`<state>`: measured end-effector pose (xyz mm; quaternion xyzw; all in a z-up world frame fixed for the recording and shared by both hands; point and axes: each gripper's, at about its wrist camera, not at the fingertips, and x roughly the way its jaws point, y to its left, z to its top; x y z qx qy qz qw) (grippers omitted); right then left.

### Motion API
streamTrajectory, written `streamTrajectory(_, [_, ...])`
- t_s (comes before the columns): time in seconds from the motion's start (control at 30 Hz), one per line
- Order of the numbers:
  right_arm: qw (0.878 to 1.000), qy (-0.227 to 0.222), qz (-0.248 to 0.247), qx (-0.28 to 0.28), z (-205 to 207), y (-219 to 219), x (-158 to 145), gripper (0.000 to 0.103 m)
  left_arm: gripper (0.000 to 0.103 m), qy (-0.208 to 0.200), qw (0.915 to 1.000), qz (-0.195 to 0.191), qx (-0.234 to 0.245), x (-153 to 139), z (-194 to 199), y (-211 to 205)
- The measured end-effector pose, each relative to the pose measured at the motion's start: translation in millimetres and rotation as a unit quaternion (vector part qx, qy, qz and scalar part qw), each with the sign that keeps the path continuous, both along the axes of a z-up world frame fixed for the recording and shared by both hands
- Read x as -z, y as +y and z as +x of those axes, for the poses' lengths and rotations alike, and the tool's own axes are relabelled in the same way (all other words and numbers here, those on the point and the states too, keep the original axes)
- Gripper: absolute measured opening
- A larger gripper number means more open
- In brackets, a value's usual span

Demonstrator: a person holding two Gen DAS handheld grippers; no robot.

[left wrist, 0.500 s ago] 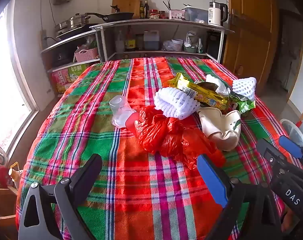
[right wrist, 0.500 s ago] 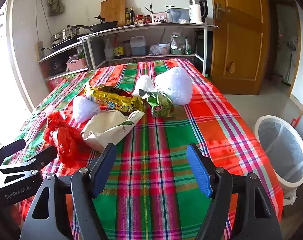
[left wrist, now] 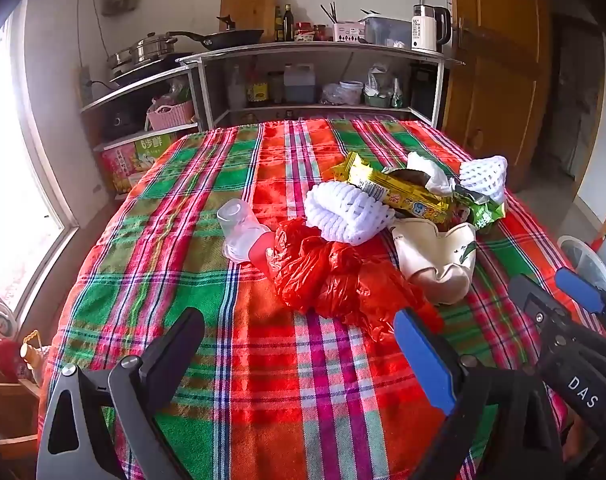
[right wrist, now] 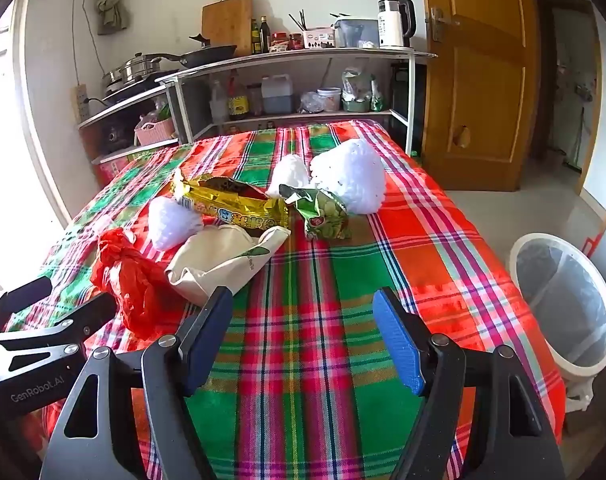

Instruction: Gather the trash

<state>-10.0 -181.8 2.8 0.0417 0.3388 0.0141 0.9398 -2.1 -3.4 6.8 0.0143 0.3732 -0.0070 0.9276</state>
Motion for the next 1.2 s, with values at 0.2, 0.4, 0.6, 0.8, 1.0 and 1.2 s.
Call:
streamTrajectory(0.2, [1.0, 0.0, -0.002, -0.002, 0.1, 0.6, -3.5, 0.073, 0.097, 0.0, 1.0, -0.001, -0.001, -1.8, -2.2, 0.6])
streamTrajectory(0.4, [1.0, 0.0, 0.0, 0.0, -0.2, -0.2, -4.5, 0.073, 0.097, 0.001, 1.0, -0.002, 0.0, -1.9, -2.9, 1.7])
streamTrajectory(0.6, [1.0, 0.0, -0.001, 0.001, -1.0, -0.7, -3.5, 0.073, 0.097, 0.001, 1.0, -0.001, -0.002, -3.0, -2.7, 2.3])
streamTrajectory(0.8, [1.0, -0.001, -0.003, 0.002, -1.8, -1.1, -3.2, 0.073, 0.097, 0.002, 1.0, -0.002, -0.002, -2.9, -2.0, 1.2])
streamTrajectory(1.0, [1.0, 0.0, -0.003, 0.002, -1.3, -1.3, -2.5, 0.073, 0.097, 0.003, 1.0, -0.004, -0.003, -2.0, -1.9, 2.2])
streamTrajectory(1.2, [1.0, 0.001, -0.004, 0.002, -1.1, -1.0, -2.5, 0.073, 0.097, 0.002, 1.0, -0.004, -0.003, -1.9, -2.7, 3.2])
